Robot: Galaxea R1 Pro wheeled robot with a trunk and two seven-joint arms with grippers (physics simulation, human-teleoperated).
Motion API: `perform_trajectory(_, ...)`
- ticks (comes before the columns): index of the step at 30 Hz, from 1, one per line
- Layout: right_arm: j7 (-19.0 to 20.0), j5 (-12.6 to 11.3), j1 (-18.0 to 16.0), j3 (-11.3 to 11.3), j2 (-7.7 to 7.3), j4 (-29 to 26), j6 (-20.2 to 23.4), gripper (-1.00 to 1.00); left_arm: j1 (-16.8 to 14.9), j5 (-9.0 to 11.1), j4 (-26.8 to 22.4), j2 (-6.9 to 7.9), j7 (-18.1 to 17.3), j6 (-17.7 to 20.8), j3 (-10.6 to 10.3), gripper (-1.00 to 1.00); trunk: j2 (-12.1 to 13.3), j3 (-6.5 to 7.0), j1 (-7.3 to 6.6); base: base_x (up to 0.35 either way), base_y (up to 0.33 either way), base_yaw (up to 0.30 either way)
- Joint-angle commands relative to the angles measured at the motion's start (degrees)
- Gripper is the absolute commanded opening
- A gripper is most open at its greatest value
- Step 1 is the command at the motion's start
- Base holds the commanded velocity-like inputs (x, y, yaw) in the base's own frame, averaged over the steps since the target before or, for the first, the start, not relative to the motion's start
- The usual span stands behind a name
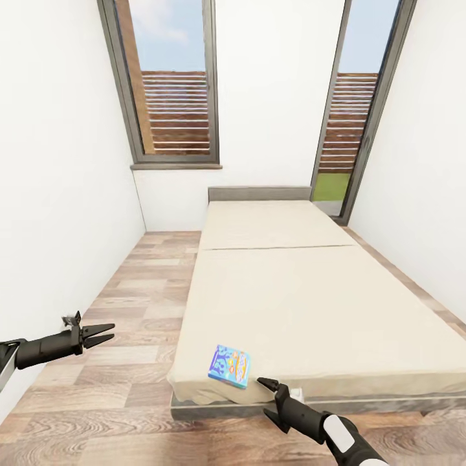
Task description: Put all the toys in the child's room - the three board games (two on the bed and one on the table), the two jigsaw puzzles on the table, and the tennis ball on the table - inside the toy box on the table in the child's room.
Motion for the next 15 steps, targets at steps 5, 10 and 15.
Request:
perform_trajectory(5,0.04,0.13,-0.08,-0.24,0.41,-0.12,0.55,1.0,-0.02,-0.3,0.0,-0.01,-0.34,0.54,0.2,1.0,-0.84,-0.42,0.44,0.0,0.0,0.0)
perform_trajectory(10,0.21,0.21,-0.1,-0.19,0.55,-0.17,0.62,1.0,-0.02,-0.33,0.0,-0.01,-0.34,0.53,0.17,1.0,-0.84,-0.42,0.44,0.0,0.0,0.0)
perform_trajectory(15,0.44,0.25,-0.11,-0.15,0.64,-0.25,0.6,1.0,-0.03,-0.29,-0.01,-0.01,-0.34,0.52,0.12,1.0,-0.84,-0.42,0.44,0.0,0.0,0.0)
